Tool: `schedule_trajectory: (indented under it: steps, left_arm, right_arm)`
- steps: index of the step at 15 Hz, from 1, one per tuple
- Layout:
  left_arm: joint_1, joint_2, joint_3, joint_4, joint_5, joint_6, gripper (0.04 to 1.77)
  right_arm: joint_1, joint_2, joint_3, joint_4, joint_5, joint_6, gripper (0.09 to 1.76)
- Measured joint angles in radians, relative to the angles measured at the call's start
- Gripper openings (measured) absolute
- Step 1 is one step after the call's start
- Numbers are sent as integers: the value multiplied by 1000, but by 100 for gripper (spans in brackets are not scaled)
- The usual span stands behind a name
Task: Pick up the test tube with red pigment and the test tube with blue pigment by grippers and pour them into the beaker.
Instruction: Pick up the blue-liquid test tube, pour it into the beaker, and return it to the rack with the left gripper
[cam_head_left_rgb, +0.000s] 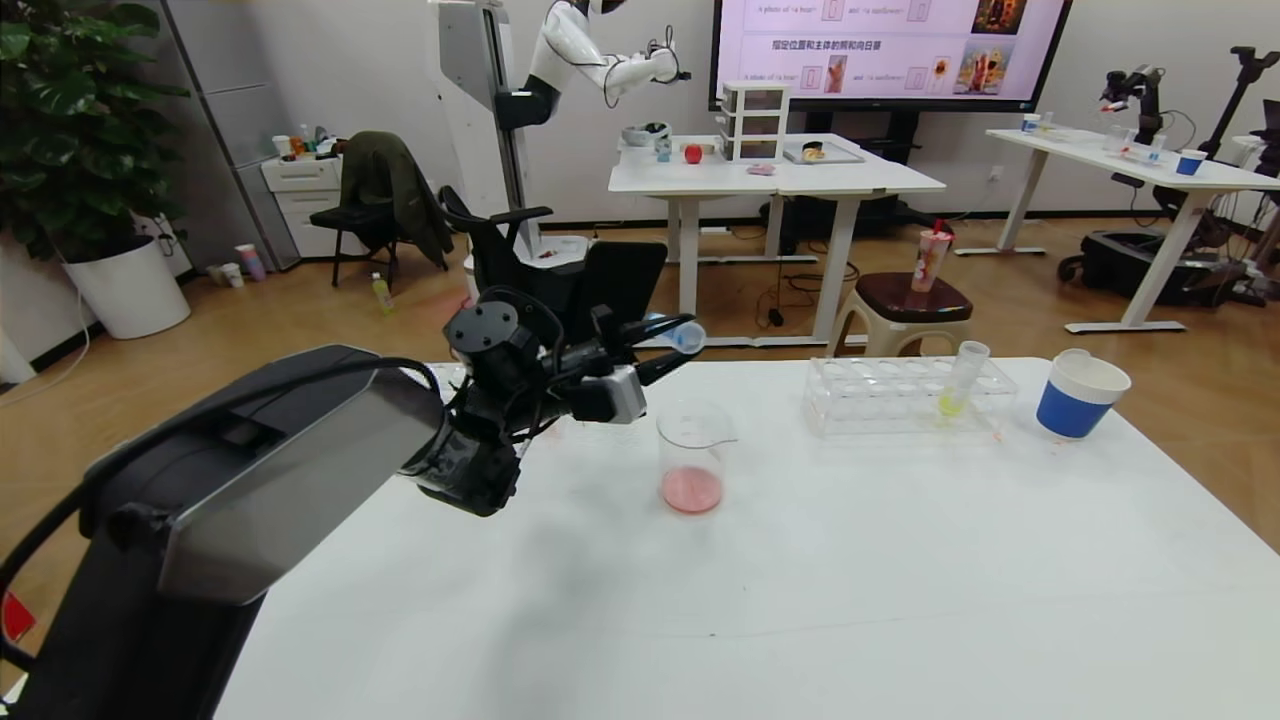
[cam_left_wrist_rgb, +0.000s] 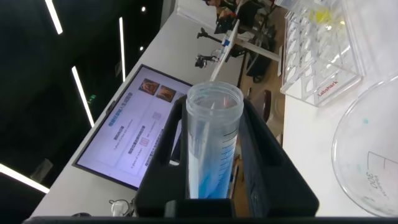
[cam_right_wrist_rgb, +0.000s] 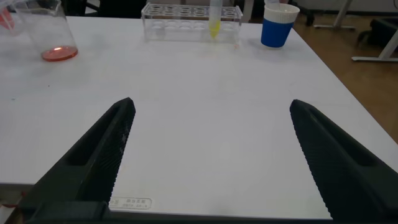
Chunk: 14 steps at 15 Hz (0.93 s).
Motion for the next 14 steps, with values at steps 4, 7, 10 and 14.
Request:
schedule_trajectory:
  steps: [4, 7, 10, 14]
  left_arm:
    - [-9, 19, -1, -4, -19, 95, 50]
    - [-7, 30, 9, -4, -50, 154, 50]
    - [-1, 34, 11, -3, -74, 187, 50]
    - [2, 41, 10, -4, -78, 230, 50]
  right_arm:
    - [0, 0, 0, 0, 0, 0, 174]
    - [0, 0, 0, 0, 0, 0, 174]
    - [0, 0, 0, 0, 0, 0, 174]
    - [0, 0, 0, 0, 0, 0, 174]
